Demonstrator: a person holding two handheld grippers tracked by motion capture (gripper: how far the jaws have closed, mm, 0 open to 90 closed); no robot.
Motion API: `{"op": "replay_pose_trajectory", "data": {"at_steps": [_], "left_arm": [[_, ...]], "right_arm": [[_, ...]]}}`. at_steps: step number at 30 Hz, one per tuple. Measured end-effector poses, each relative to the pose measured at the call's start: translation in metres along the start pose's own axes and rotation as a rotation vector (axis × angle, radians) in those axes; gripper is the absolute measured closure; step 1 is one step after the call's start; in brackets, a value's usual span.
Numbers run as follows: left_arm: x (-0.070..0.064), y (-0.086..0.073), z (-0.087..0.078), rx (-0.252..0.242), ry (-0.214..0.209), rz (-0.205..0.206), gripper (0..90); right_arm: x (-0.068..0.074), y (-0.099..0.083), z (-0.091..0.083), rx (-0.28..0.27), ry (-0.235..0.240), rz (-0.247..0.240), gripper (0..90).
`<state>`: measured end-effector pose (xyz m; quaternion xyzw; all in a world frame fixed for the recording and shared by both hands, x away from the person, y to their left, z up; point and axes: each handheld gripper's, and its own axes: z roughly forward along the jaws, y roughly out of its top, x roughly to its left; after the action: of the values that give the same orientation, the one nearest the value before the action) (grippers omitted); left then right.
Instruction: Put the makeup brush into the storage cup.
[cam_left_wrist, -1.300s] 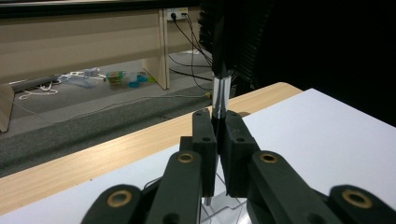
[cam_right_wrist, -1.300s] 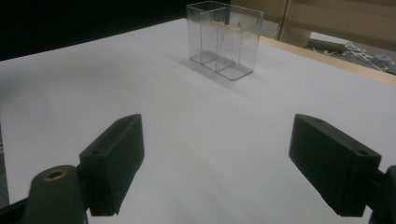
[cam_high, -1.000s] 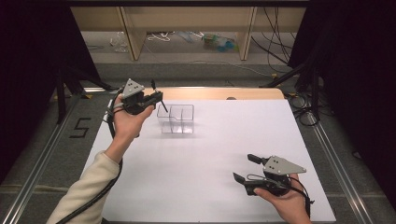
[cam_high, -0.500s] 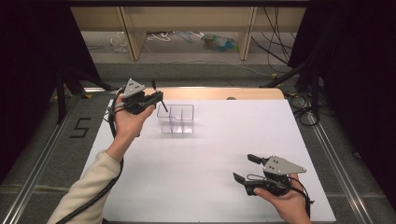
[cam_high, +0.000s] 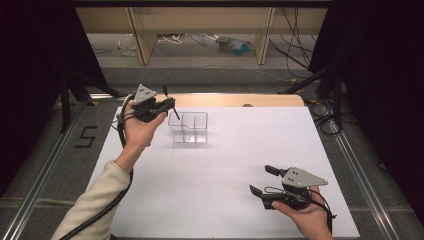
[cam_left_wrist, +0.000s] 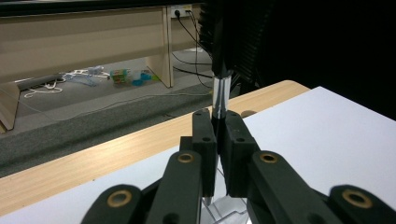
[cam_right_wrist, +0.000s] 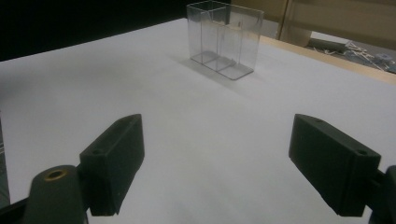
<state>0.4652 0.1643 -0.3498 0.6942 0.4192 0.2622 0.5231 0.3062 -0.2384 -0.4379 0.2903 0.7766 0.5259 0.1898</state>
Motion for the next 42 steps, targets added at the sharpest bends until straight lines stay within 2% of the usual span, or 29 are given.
{"op": "replay_pose_trajectory", "data": {"at_steps": [30, 42], "left_arm": [[0.003, -0.0042, 0.0053, 0.009, 0.013, -0.009, 85.0], [0.0052, -0.0066, 0.0074, 0.014, 0.019, 0.0, 85.0]], "right_arm": [[0.0, 0.0001, -0.0009, 0.006, 0.0, 0.001, 19.3], [0.0001, 0.0001, -0.0009, 0.008, -0.001, 0.0, 19.3]]}}
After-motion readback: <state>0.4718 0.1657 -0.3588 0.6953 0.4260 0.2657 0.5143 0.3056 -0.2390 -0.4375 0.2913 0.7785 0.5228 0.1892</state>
